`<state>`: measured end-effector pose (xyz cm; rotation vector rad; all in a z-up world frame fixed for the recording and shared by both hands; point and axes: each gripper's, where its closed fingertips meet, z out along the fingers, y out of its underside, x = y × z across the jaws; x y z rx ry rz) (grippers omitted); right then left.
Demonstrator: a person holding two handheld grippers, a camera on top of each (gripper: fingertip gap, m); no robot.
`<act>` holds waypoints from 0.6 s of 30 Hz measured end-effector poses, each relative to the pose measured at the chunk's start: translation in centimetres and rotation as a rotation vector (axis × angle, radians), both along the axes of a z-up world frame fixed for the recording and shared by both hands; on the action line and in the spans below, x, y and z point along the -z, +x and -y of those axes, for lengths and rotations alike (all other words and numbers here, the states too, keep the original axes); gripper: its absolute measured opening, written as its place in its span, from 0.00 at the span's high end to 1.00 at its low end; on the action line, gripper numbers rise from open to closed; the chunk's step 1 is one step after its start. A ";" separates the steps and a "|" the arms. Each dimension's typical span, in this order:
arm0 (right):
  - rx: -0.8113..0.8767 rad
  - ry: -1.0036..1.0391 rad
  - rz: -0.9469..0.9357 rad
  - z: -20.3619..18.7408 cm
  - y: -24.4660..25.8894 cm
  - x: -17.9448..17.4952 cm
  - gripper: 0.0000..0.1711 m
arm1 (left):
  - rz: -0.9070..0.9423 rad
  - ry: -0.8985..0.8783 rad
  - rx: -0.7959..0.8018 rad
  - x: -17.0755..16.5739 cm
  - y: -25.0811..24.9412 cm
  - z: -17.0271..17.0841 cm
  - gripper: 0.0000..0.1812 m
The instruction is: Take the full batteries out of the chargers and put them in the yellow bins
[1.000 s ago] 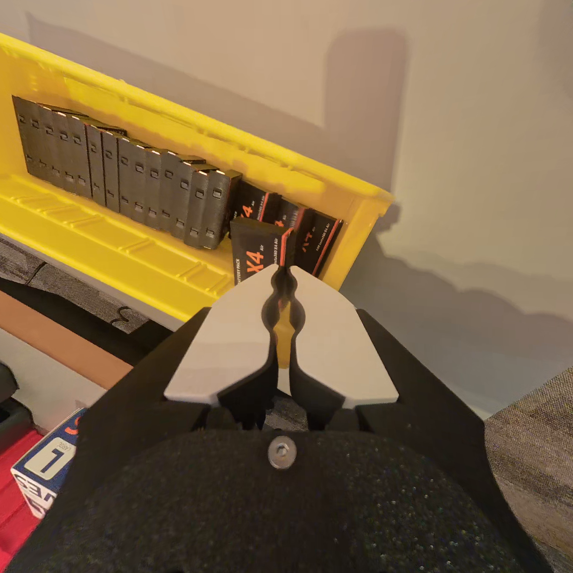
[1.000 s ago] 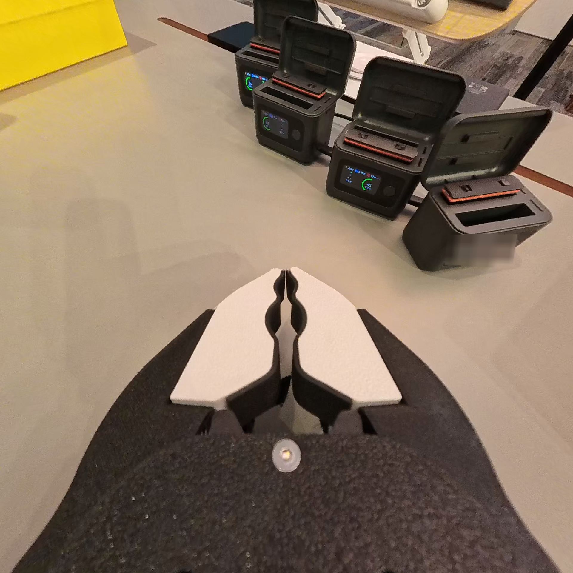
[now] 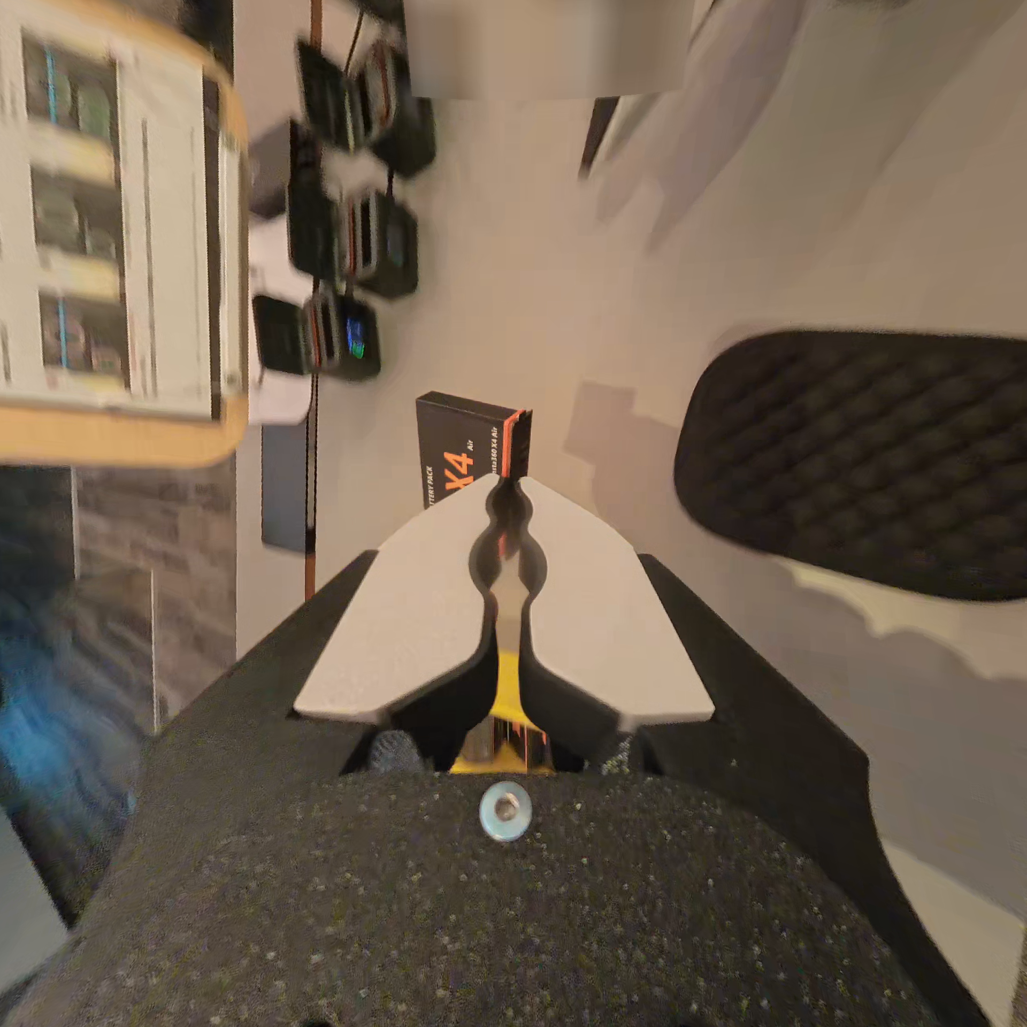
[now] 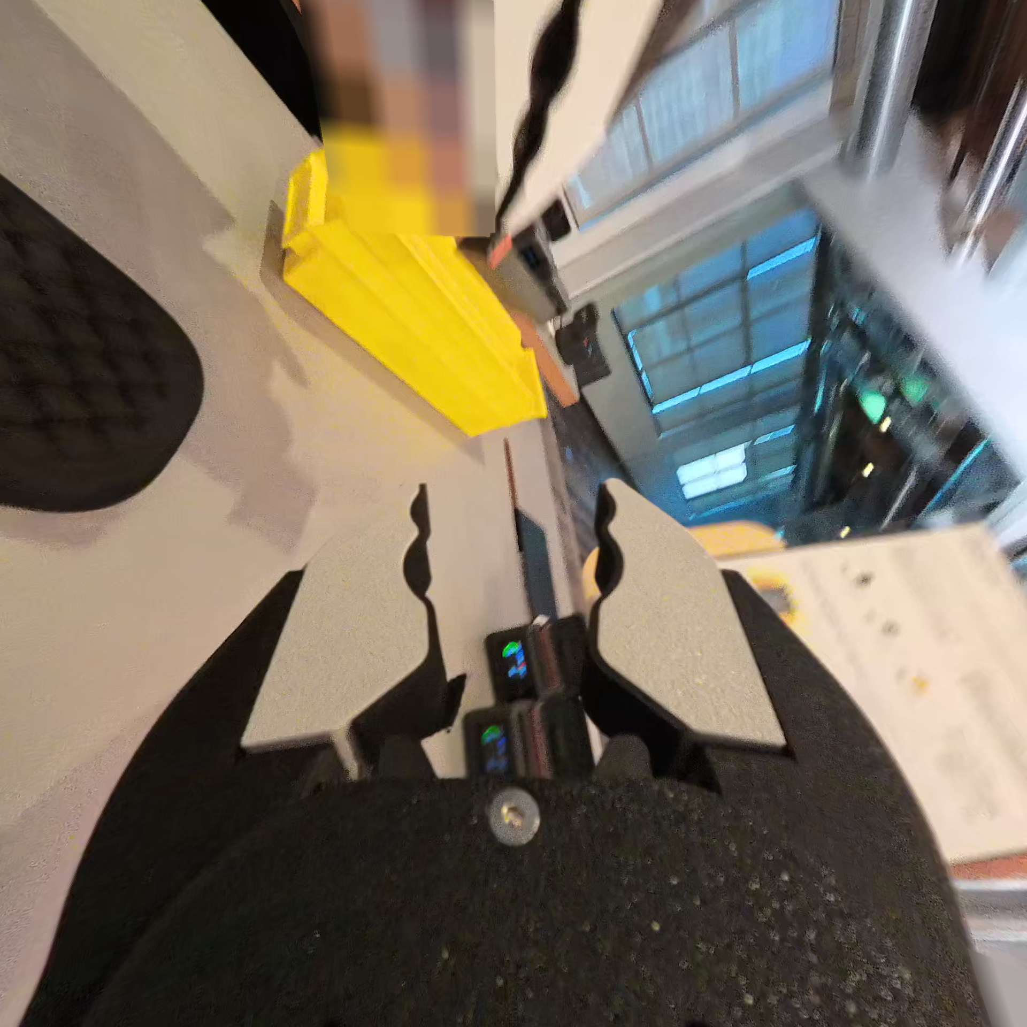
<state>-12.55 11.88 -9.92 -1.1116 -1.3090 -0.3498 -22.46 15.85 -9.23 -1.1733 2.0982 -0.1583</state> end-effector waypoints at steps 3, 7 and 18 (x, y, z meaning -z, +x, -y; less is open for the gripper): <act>-0.030 0.079 0.192 -0.5 -2.6 0.3 0.58 | 0.023 -0.010 0.132 0.4 3.4 3.4 1.00; -0.046 0.193 0.299 0.1 -3.0 1.9 0.92 | 0.020 -0.031 0.242 1.5 5.8 6.2 0.99; 0.033 0.216 0.210 1.6 0.6 2.9 0.94 | 0.163 -0.008 0.249 2.1 7.9 6.5 0.76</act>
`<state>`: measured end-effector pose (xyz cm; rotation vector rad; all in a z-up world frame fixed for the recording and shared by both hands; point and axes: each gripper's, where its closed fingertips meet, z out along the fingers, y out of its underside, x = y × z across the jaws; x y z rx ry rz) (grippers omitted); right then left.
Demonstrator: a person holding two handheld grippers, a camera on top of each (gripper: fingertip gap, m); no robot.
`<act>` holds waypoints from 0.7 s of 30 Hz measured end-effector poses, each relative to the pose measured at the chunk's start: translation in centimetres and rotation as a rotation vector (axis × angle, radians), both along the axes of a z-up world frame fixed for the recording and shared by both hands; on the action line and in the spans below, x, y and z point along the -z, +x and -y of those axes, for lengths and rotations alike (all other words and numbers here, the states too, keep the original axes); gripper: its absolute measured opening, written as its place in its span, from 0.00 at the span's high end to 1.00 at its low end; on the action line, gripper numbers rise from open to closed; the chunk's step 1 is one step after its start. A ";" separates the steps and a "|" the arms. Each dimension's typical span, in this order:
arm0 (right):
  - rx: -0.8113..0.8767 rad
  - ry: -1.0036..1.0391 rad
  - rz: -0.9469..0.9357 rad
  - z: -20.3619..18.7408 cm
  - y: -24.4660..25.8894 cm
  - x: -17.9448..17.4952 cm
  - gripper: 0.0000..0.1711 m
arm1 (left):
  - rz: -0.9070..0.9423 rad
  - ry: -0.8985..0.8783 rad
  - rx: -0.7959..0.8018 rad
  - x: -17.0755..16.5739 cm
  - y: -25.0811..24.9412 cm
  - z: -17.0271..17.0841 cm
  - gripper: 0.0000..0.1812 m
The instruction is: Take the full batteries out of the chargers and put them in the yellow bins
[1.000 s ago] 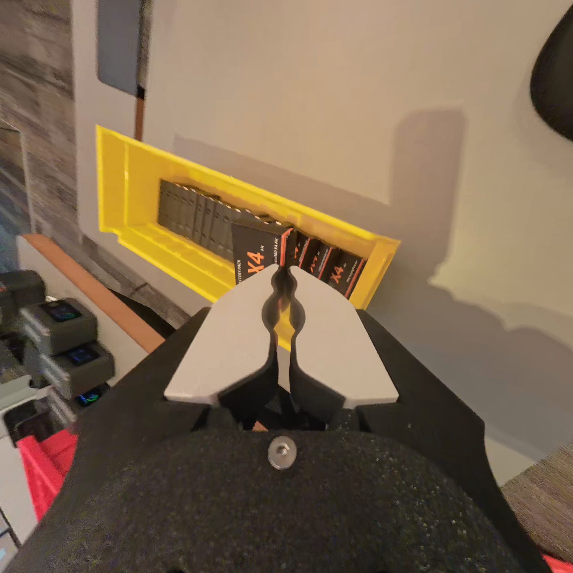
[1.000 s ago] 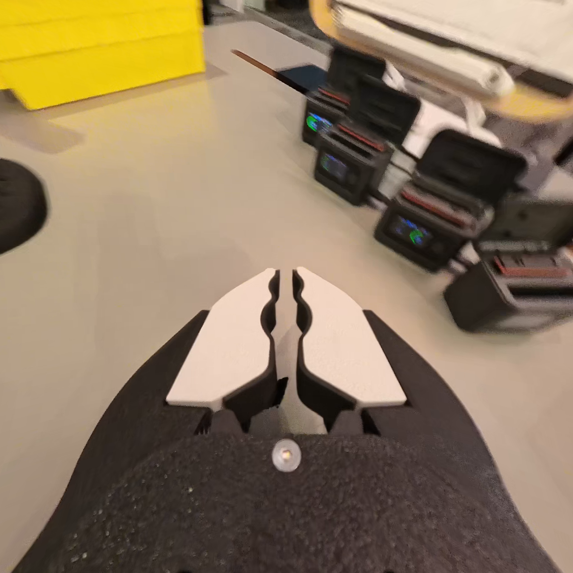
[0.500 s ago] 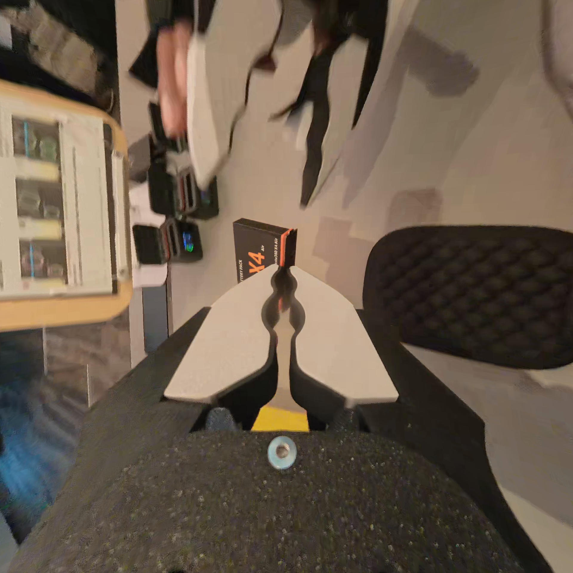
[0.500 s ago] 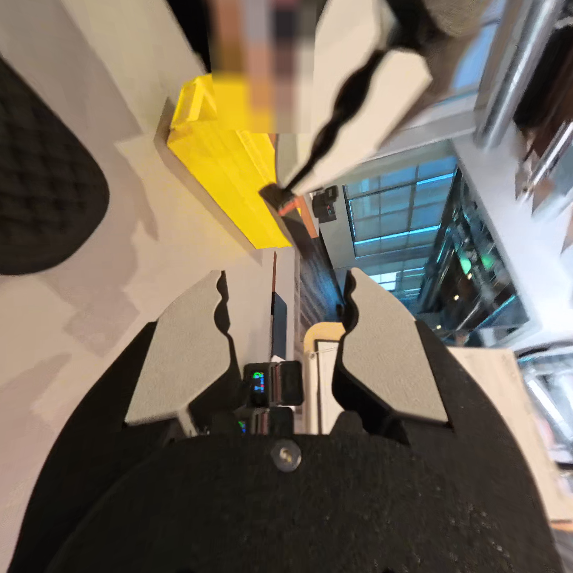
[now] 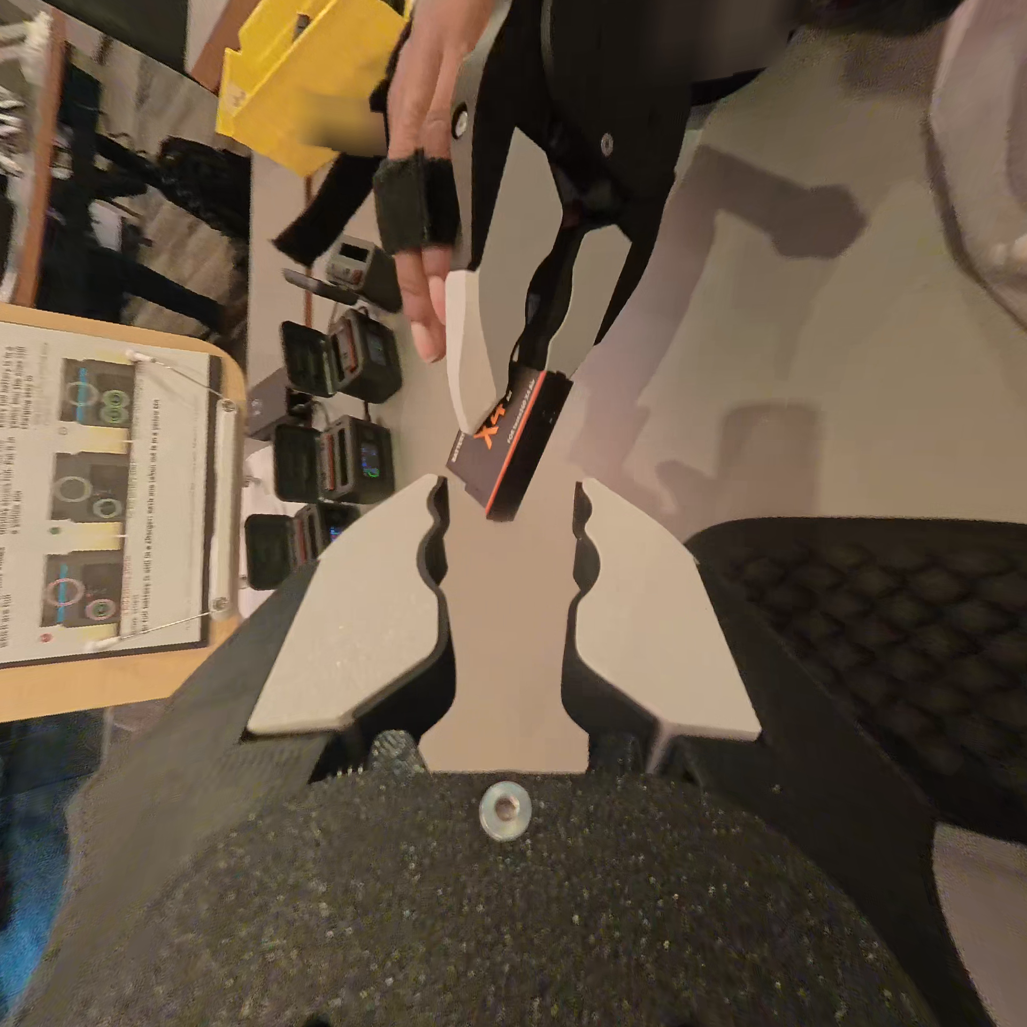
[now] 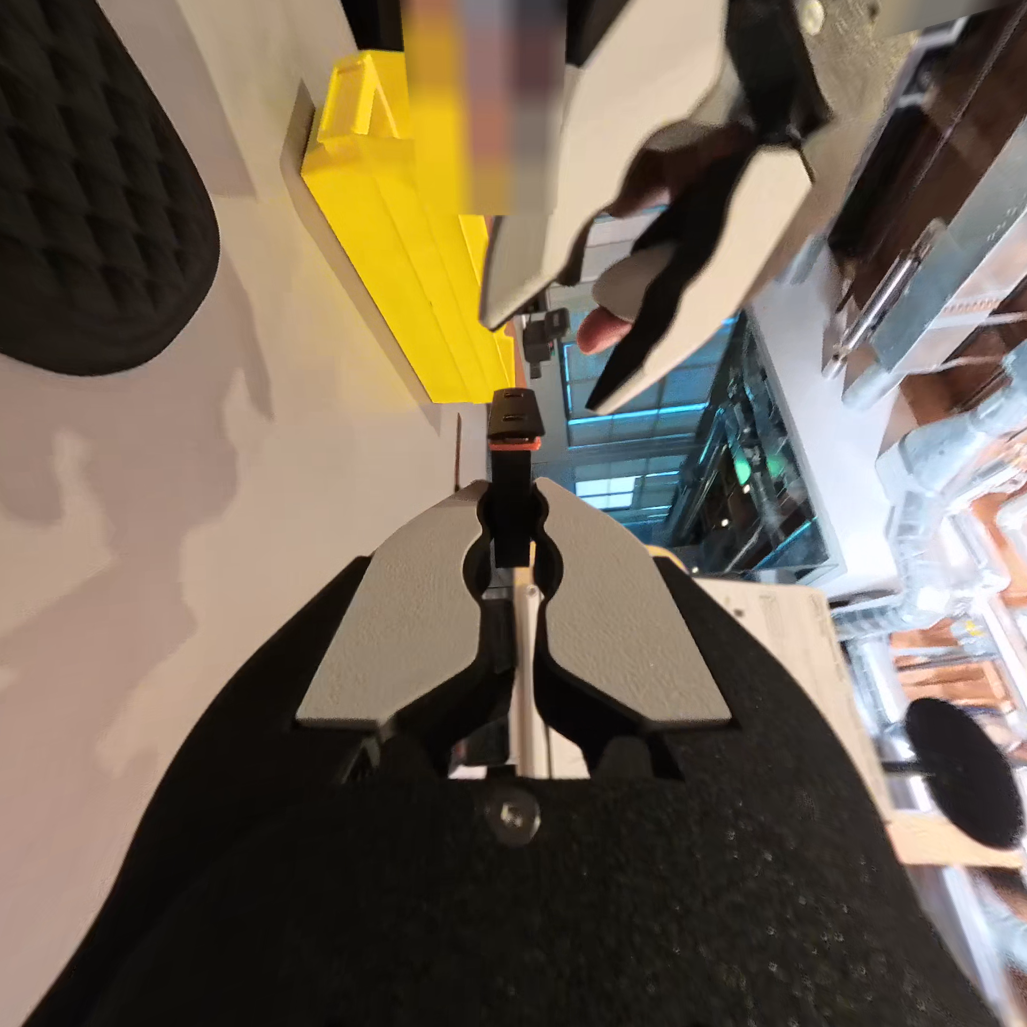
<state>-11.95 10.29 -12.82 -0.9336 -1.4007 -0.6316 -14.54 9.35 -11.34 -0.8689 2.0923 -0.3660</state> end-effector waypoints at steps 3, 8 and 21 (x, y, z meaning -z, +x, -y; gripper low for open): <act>0.005 -0.125 -0.151 0.5 1.0 0.3 0.94 | 0.101 0.083 -0.030 0.2 1.3 -0.2 0.79; -0.033 -0.469 -0.511 1.4 2.1 0.9 0.94 | 0.166 0.142 -0.022 0.8 4.2 1.0 0.80; -0.073 -0.788 -0.733 3.4 5.4 3.4 0.94 | 0.084 -0.004 0.029 3.7 8.7 2.6 0.90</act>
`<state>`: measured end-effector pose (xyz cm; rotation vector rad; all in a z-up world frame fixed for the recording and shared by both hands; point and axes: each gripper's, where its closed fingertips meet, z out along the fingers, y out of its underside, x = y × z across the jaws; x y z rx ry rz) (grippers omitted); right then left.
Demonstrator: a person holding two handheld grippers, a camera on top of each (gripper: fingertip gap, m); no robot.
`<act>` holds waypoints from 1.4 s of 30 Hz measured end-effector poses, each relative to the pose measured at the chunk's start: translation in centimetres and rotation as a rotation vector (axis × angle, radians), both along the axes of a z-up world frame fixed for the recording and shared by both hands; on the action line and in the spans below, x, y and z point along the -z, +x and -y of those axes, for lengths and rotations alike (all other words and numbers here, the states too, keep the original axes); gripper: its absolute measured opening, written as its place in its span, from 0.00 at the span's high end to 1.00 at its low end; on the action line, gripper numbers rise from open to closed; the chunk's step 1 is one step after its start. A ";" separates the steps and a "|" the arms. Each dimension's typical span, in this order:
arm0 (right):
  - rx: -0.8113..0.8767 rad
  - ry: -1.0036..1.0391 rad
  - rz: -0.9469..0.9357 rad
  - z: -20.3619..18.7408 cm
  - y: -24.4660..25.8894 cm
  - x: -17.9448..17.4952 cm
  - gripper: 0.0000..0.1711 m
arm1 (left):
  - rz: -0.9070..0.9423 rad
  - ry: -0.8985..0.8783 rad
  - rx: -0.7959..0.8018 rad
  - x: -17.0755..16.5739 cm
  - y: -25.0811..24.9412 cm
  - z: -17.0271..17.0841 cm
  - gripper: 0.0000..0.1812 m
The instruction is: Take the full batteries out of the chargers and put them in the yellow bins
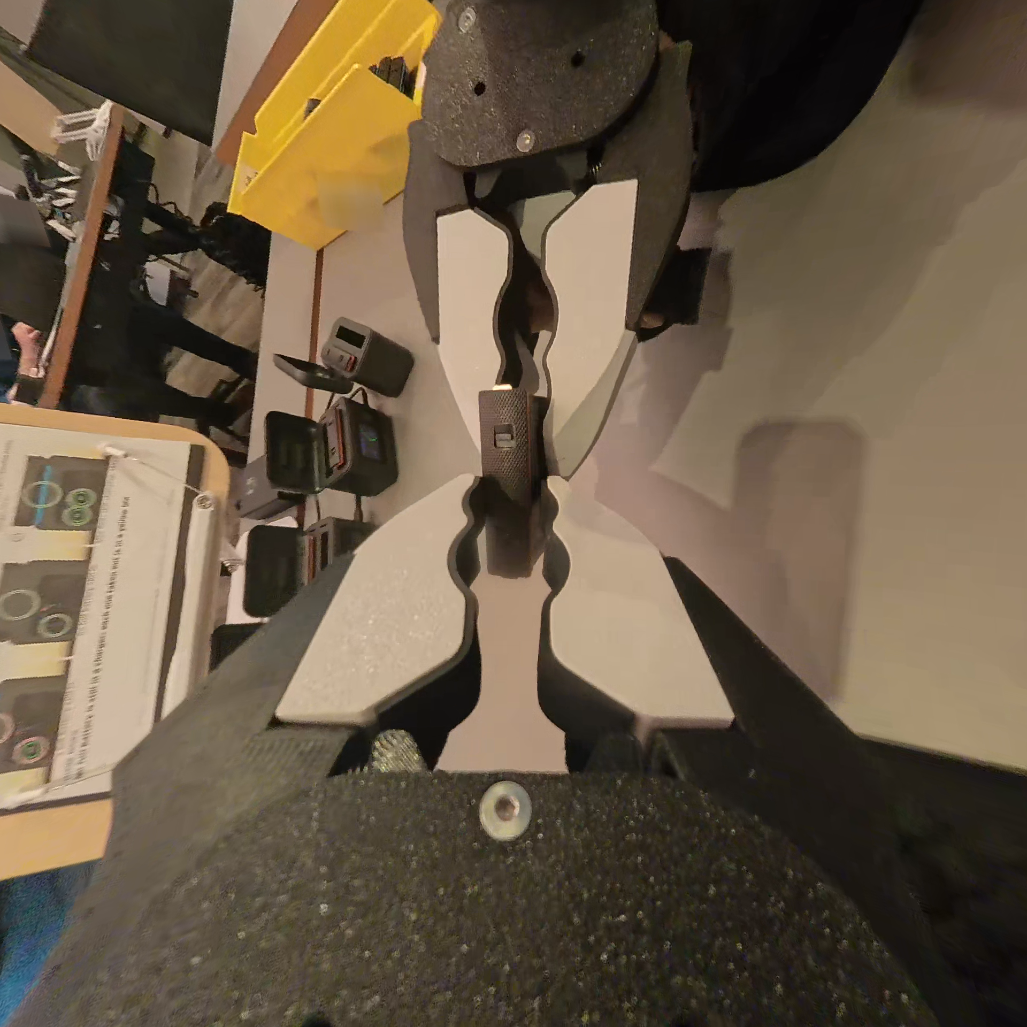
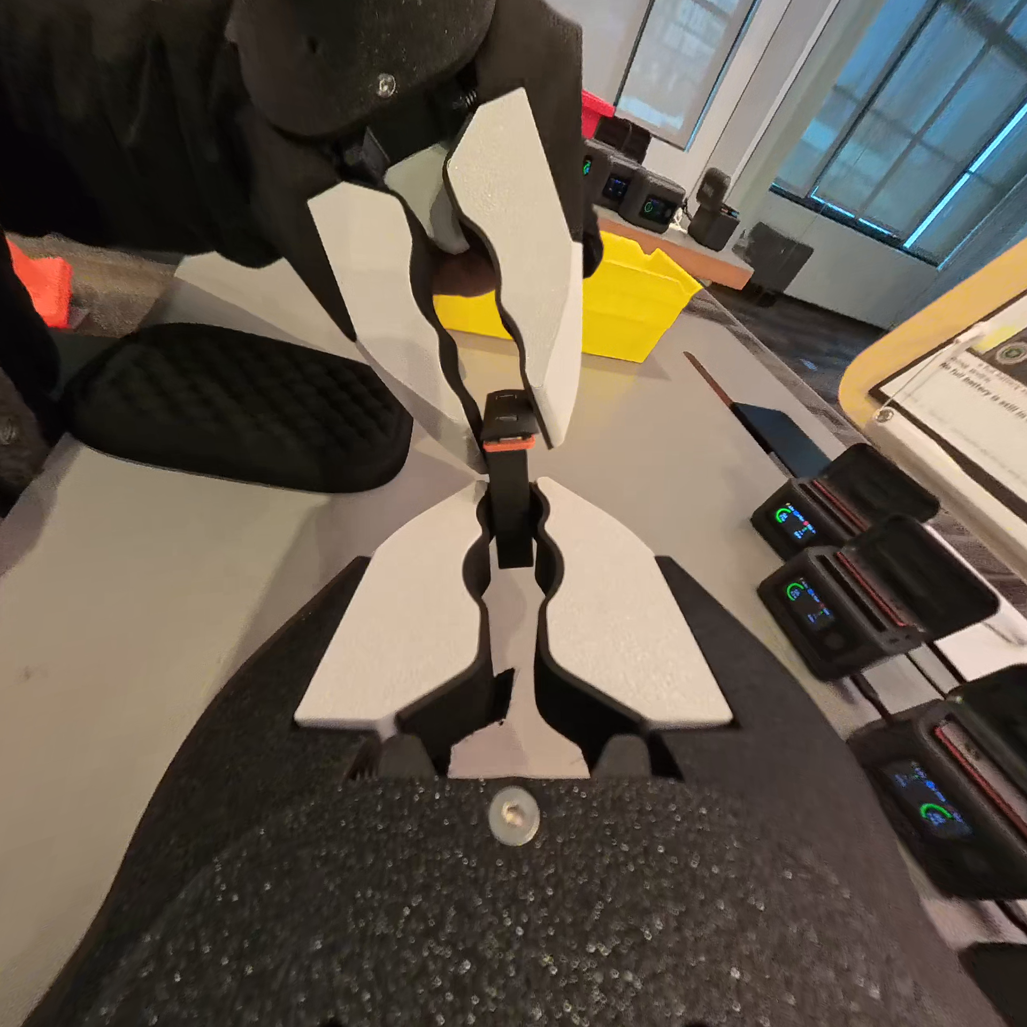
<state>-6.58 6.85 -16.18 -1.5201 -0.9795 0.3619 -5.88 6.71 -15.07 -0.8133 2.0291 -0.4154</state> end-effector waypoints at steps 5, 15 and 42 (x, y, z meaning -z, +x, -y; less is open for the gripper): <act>-0.050 -0.049 -0.146 0.4 0.9 -1.2 0.94 | 0.095 -0.220 0.023 -1.0 1.1 0.4 0.89; -0.046 -0.106 -0.212 0.0 3.0 -1.7 0.91 | 0.121 -0.555 0.103 -1.7 1.8 -0.2 0.92; 0.528 -0.213 -0.186 -1.8 15.3 2.2 0.99 | -0.287 -0.353 -0.434 2.7 7.5 -28.3 0.92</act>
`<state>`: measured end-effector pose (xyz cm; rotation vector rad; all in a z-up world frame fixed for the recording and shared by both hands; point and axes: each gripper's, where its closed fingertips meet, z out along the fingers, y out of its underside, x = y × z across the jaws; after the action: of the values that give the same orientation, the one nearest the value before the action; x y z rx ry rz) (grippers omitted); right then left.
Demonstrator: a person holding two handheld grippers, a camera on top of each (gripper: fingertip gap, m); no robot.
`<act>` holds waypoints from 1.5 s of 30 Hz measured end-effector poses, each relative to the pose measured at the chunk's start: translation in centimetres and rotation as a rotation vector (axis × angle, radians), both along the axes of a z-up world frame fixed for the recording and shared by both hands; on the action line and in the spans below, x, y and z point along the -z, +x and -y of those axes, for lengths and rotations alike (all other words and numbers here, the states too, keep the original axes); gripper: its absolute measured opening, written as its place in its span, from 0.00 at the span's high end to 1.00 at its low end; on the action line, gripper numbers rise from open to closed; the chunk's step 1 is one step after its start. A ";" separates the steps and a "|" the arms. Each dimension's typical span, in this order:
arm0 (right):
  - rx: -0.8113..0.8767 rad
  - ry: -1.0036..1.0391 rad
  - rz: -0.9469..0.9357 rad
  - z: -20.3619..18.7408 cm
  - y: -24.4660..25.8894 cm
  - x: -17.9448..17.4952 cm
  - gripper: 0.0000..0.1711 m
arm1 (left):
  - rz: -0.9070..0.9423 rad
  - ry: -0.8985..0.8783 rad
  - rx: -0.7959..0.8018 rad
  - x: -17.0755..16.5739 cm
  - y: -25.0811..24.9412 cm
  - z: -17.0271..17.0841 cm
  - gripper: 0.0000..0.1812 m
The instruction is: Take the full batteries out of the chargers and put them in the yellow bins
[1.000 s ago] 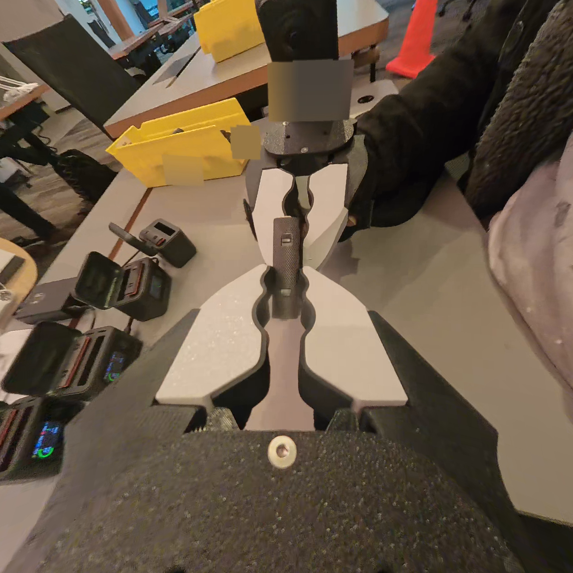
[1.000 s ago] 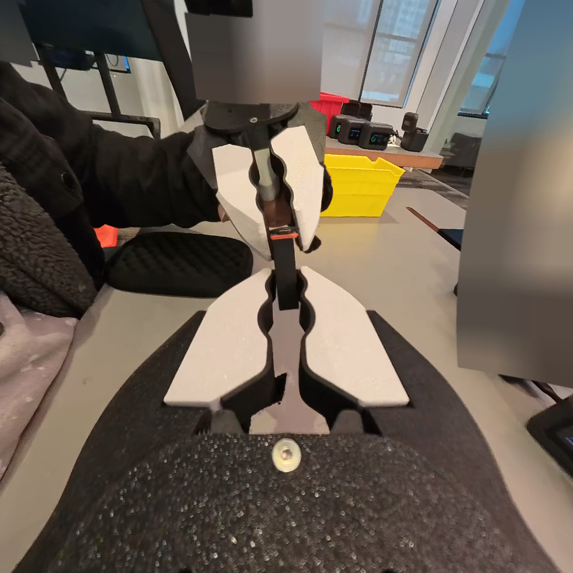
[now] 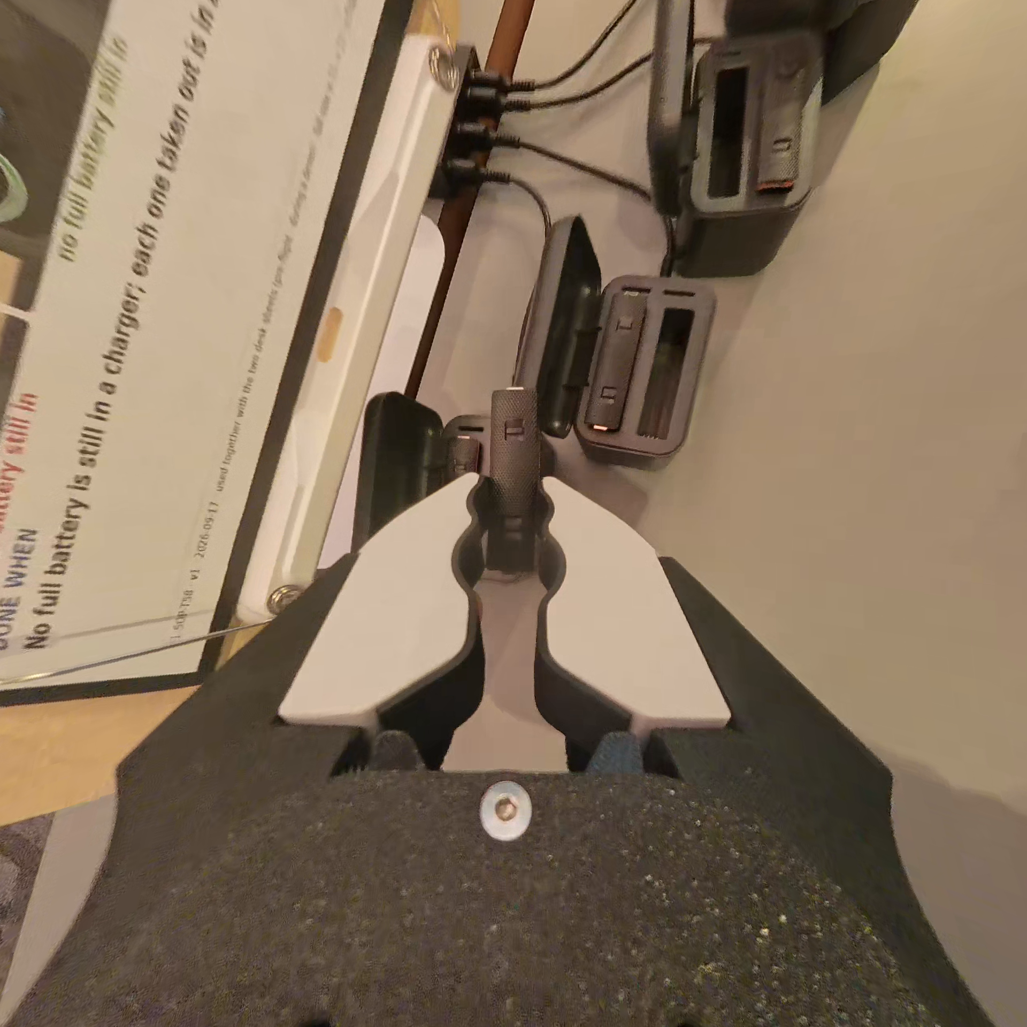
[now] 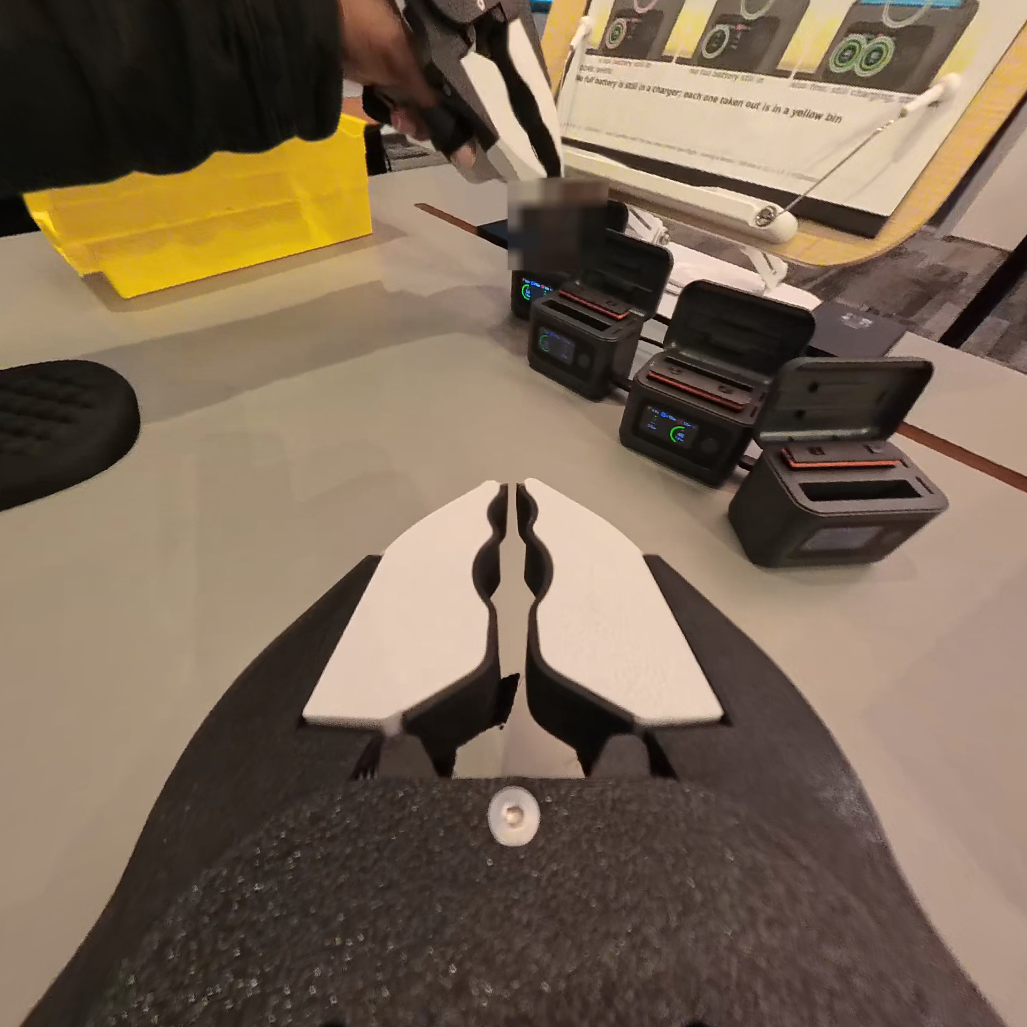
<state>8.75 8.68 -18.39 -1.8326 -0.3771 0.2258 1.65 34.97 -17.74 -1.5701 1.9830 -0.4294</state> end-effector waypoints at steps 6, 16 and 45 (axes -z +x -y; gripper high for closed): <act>-0.012 -0.019 0.008 0.0 -0.3 0.5 0.99 | -0.025 -0.005 -0.015 1.5 0.1 -1.3 0.92; -0.048 -0.023 0.009 0.1 -1.1 0.8 0.99 | 0.025 -0.067 0.054 2.6 -0.1 -1.6 0.92; -0.021 -0.070 0.015 1.3 -6.8 1.8 1.00 | 0.300 0.012 0.010 3.9 0.4 -1.9 0.91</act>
<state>2.00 7.40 -20.21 -1.9006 -0.4033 0.2424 2.09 36.91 -21.61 -1.3974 1.7602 -0.6176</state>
